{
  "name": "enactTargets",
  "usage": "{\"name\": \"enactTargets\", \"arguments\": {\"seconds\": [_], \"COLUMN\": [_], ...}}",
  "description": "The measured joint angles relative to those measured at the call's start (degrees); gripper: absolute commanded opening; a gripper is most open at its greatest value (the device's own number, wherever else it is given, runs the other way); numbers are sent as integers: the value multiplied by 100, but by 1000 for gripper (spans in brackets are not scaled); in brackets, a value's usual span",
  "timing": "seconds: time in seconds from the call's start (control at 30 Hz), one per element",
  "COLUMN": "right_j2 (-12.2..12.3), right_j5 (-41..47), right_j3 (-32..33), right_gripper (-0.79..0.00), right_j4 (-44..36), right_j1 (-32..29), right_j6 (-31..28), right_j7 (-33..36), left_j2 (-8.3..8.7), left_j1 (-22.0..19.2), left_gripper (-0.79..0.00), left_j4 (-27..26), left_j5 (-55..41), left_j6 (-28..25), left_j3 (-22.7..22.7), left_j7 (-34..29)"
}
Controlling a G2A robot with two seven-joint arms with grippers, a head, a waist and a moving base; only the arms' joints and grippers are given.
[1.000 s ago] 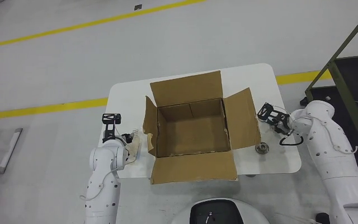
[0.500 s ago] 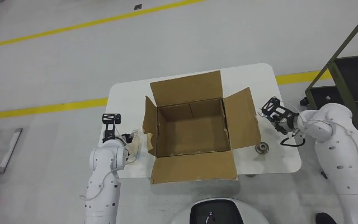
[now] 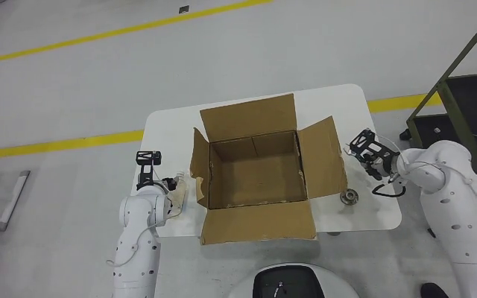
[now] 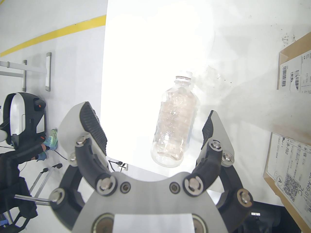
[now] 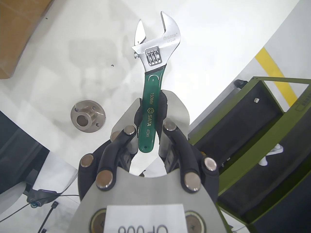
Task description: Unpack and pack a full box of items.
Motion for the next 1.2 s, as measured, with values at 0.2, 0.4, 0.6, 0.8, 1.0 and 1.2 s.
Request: {"name": "enactTargets", "arguments": {"seconds": [0.2,0.4,0.6,0.8,1.0,1.2], "right_j2": [18,33,46,46,56,67], "right_j5": [141,254,276,308,298,208], "right_j3": [114,186,185,15,-124,-293], "right_gripper": [-785,-785,-785,-785,-653,-523], "right_j4": [-763,-1439,-1491,-1137,-909,-644], "right_j1": [-480,-998,-1290,-1259,-1124,-948], "right_j6": [1013,1782,2201,2333,2386,2362], "right_j7": [496,970,1030,912,920,911], "left_j2": [0,0,0,0,0,0], "left_j1": [0,0,0,0,0,0], "left_gripper": [0,0,0,0,0,0], "left_j4": [0,0,0,0,0,0], "left_j5": [0,0,0,0,0,0], "left_j6": [0,0,0,0,0,0], "left_j3": [0,0,0,0,0,0], "left_j7": [0,0,0,0,0,0]}}
